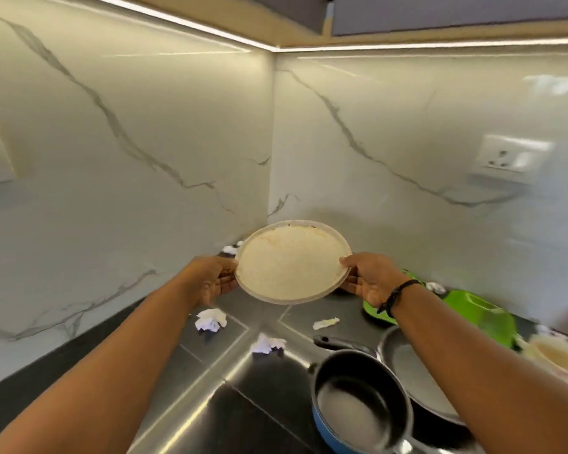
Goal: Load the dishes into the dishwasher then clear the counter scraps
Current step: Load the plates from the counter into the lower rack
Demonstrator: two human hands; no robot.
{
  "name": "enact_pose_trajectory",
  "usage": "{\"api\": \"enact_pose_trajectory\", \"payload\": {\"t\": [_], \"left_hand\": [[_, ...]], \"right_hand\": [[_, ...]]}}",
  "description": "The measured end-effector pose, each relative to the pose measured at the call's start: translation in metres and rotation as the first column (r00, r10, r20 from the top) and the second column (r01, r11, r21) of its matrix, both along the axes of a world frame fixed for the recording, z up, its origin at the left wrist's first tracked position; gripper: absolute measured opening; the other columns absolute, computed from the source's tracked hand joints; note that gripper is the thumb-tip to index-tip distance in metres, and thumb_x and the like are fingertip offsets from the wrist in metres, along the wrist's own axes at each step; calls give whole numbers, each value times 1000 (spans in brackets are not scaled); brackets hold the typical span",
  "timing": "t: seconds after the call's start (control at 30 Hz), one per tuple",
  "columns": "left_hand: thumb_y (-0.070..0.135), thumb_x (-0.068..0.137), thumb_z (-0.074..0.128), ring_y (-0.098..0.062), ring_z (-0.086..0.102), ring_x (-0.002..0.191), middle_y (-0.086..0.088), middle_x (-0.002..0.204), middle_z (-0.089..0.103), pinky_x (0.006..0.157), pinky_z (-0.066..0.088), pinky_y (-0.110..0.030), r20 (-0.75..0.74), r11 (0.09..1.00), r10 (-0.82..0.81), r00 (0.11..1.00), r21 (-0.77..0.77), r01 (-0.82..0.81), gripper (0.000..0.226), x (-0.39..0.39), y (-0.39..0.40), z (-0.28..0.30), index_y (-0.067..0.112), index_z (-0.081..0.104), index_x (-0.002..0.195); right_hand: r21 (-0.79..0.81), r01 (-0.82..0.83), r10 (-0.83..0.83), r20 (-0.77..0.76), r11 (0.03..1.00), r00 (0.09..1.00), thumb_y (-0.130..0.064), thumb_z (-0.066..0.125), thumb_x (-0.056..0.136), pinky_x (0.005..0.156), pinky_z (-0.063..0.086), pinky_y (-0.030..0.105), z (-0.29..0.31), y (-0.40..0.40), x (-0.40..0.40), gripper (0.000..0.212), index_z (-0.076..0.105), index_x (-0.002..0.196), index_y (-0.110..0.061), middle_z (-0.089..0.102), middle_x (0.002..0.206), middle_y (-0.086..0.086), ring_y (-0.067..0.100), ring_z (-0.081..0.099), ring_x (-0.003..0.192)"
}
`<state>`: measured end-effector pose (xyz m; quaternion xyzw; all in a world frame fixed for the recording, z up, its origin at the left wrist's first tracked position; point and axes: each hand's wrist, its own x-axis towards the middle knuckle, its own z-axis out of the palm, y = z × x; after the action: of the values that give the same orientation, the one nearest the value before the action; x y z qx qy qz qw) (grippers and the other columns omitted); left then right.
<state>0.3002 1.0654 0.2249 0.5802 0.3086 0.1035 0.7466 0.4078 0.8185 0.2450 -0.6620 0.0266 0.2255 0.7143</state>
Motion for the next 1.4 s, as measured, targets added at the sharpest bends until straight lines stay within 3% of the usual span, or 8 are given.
{"api": "enact_pose_trajectory", "payload": {"t": [0.2, 0.43, 0.7, 0.83, 1.0, 1.2, 1.33, 1.4], "left_hand": [[-3, 91, 54, -20, 62, 66, -13, 78, 65, 47, 55, -23, 11, 937, -348, 938, -41, 348, 6, 4, -121, 2, -2, 60, 91], [3, 92, 55, -17, 64, 59, -9, 72, 67, 47, 55, -22, 15, 761, -647, 763, -63, 646, 8, 2, -320, -6, 2, 62, 94], [13, 91, 58, -14, 64, 61, -3, 74, 69, 57, 54, -25, -5, 367, -930, 367, 2, 930, 9, -51, -633, -16, 11, 65, 96], [15, 91, 58, -17, 62, 63, -4, 73, 67, 57, 54, -27, -48, 196, -979, 197, 28, 980, 7, -108, -789, -44, 11, 64, 89], [13, 94, 55, -18, 65, 67, -5, 79, 68, 61, 55, -31, -100, 1, -995, 2, 19, 1000, 7, -181, -933, -69, 13, 62, 94], [11, 93, 60, -23, 68, 77, -10, 91, 71, 70, 57, -35, -129, -253, -963, -238, 116, 961, 12, -236, -1050, -94, 9, 62, 104], [10, 93, 60, -19, 65, 76, -7, 88, 68, 69, 55, -31, -159, -401, -913, -376, 177, 899, 8, -267, -1109, -118, 10, 59, 101], [7, 93, 59, -16, 62, 71, -6, 83, 65, 63, 56, -25, -171, -482, -875, -452, 229, 846, 5, -278, -1135, -131, 11, 57, 92]], "right_hand": [[-48, 278, -273, 85, 959, 958, -1, 59, 90, 49, 56, 30, 16, -153, -69, 7, 60, 97, 2, 65, 83, 14, 23, 64, 69], [-70, 501, -488, 151, 862, 860, 0, 55, 92, 60, 56, 35, 14, -359, -171, 14, 61, 104, 2, 66, 81, 13, 23, 64, 72], [-138, 770, -747, 186, 623, 638, -1, 61, 88, 59, 57, 32, -18, -634, -340, 12, 66, 98, 3, 70, 88, 16, 24, 67, 75], [-201, 881, -869, 174, 429, 462, -1, 62, 87, 59, 57, 34, -46, -749, -440, 16, 65, 100, 9, 69, 88, 22, 28, 67, 72], [-321, 925, -947, 173, 205, 270, -4, 64, 87, 81, 58, 48, -78, -839, -546, 18, 65, 103, 5, 69, 100, 23, 37, 68, 92], [-403, 914, -989, 146, -48, 12, -7, 65, 88, 64, 59, 30, -127, -885, -632, 10, 69, 97, -4, 72, 89, 11, 23, 70, 80], [-508, 840, -979, 158, -189, -125, -4, 70, 82, 75, 59, 44, -158, -898, -664, 7, 67, 79, 1, 70, 85, 12, 32, 69, 79], [-587, 777, -973, 174, -228, -154, -5, 70, 80, 66, 57, 39, -170, -903, -674, 16, 60, 69, 2, 64, 69, 9, 30, 60, 64]]}}
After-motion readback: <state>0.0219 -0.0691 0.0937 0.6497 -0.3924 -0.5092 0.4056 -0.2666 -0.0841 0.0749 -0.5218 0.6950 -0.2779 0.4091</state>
